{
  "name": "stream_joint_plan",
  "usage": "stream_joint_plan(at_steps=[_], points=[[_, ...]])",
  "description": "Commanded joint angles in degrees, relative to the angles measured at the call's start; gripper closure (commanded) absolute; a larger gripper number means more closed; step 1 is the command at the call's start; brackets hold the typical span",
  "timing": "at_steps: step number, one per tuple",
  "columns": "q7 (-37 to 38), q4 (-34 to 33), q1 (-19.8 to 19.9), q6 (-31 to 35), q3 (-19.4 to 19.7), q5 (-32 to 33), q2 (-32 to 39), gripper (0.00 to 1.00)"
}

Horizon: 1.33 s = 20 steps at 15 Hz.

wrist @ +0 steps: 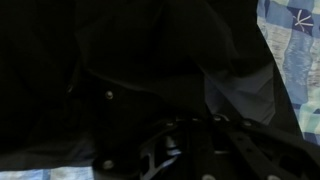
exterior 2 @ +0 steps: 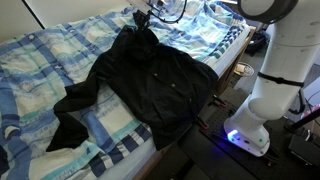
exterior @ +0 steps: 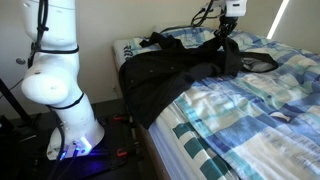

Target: Fold the coat

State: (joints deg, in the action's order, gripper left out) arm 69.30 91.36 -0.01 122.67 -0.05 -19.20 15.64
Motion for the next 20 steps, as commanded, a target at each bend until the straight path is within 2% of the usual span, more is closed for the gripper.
stream_joint_plan(at_steps=[1, 5, 12, 20], points=[[0.01, -0.16, -0.32, -0.18, 0.39, -0.1, 0.03, 0.98], [-0.4, -1.86, -0.45, -1.2, 0.32, 0.49, 0.47, 1.0], [-3.78, -10.24, -3.28, -6.83, -1.69, 2.38, 3.73, 1.0], [-11.17, -19.87, -5.31, -15.01, -5.08, -0.07, 12.0, 1.0]])
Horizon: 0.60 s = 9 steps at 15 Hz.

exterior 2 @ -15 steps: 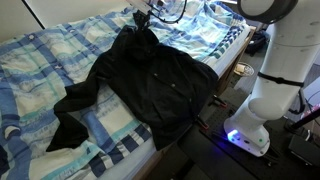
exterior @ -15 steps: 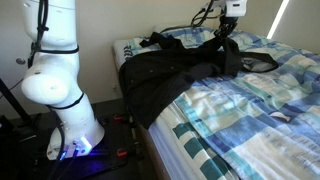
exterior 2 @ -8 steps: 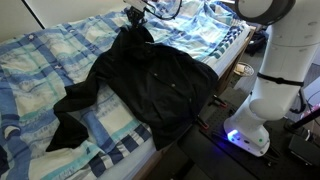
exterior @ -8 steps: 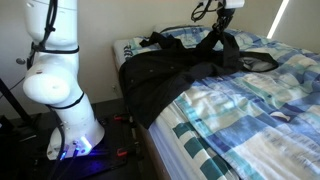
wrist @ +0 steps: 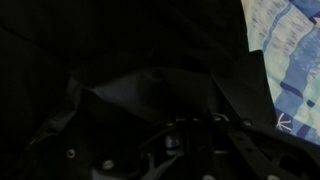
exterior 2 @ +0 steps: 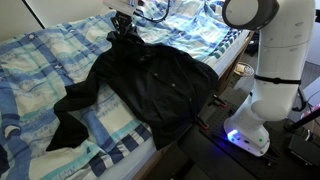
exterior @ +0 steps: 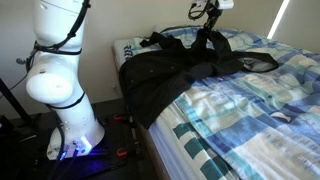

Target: Fold the coat

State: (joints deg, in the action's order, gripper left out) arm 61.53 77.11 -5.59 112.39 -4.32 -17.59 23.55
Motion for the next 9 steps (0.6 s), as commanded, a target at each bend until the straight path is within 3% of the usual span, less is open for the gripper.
stream_joint_plan(at_steps=[1, 9], points=[[-4.45, -6.87, 0.33, -6.32, -1.09, -2.2, 5.12, 1.0], [-9.32, -16.64, 0.53, -20.49, -1.06, -3.06, 10.91, 1.0]])
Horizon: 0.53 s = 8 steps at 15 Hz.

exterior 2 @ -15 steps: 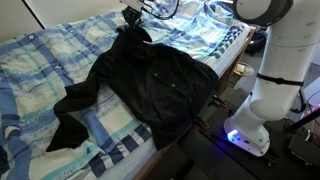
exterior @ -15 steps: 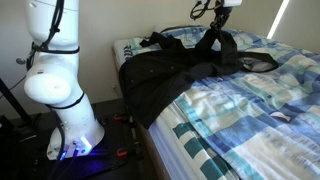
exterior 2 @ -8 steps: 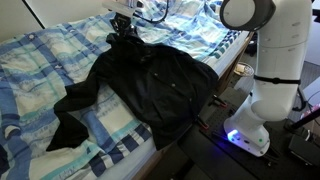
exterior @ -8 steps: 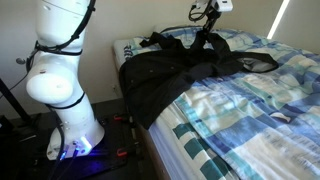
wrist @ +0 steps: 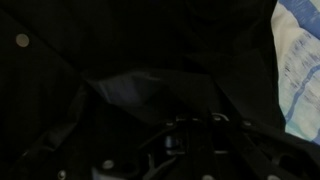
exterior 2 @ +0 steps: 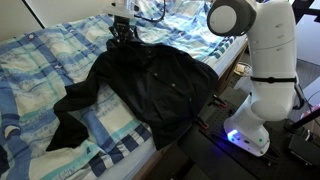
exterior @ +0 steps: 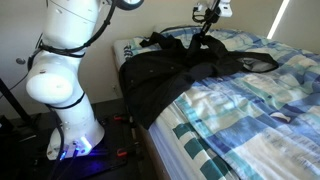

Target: Fold the coat

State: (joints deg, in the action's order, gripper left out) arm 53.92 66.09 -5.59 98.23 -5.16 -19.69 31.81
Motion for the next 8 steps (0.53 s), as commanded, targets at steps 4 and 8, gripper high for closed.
stream_joint_plan(at_steps=[4, 8], points=[[-2.48, -10.44, 0.59, -13.86, -0.01, -0.68, 4.85, 1.0], [-4.39, -13.32, 0.57, -13.8, -0.15, 0.65, 6.58, 0.72]])
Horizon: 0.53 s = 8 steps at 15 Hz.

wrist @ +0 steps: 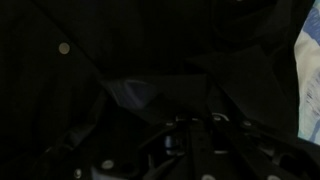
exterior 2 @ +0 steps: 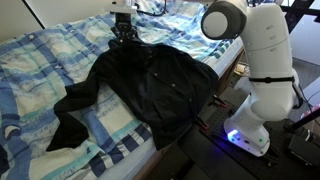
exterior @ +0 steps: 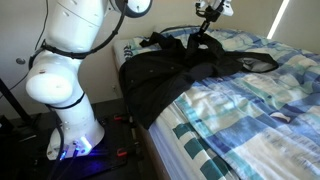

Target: Fold the coat

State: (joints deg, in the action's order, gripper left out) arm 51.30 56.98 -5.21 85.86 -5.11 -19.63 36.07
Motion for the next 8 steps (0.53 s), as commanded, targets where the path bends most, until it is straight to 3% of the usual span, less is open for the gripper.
stream_joint_plan(at_steps=[1, 8], points=[[-2.43, -4.77, 0.11, -1.04, -0.1, 0.96, 2.71, 0.68], [-3.41, -7.66, -0.46, 0.01, 0.55, 3.17, 4.6, 0.15]])
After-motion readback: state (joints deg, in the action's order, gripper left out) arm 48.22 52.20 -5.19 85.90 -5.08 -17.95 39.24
